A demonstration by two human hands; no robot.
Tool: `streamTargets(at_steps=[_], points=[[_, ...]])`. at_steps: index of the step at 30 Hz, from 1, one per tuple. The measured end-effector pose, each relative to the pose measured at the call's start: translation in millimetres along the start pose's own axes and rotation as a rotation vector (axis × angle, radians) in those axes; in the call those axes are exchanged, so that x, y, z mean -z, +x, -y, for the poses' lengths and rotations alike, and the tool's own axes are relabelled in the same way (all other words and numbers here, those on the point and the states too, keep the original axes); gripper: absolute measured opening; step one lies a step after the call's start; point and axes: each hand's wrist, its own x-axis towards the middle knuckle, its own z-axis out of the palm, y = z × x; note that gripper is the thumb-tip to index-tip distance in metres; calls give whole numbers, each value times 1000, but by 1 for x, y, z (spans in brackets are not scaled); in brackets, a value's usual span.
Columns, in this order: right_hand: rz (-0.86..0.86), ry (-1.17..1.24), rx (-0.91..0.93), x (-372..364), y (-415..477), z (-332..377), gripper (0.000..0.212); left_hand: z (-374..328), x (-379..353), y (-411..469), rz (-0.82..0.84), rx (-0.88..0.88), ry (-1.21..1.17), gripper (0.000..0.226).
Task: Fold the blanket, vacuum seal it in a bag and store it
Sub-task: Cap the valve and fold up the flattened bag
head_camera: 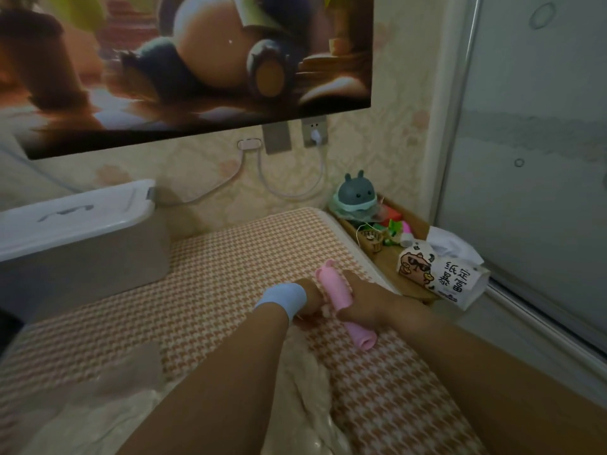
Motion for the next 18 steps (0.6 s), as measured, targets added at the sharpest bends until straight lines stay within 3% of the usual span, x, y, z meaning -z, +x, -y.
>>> streamTargets(at_steps=[1, 7, 11, 18], points=[[2, -19, -6, 2, -1, 4, 91, 0, 3, -7, 34, 15, -11, 33], [-87, -237, -15, 15, 1, 55, 92, 35, 51, -44, -186, -65, 83, 38], [-128, -252, 154, 13, 15, 133, 91, 79, 106, -76, -423, -80, 165, 37], [-176, -369, 464, -27, 55, 293, 71, 194, 200, -116, -822, -8, 178, 37]])
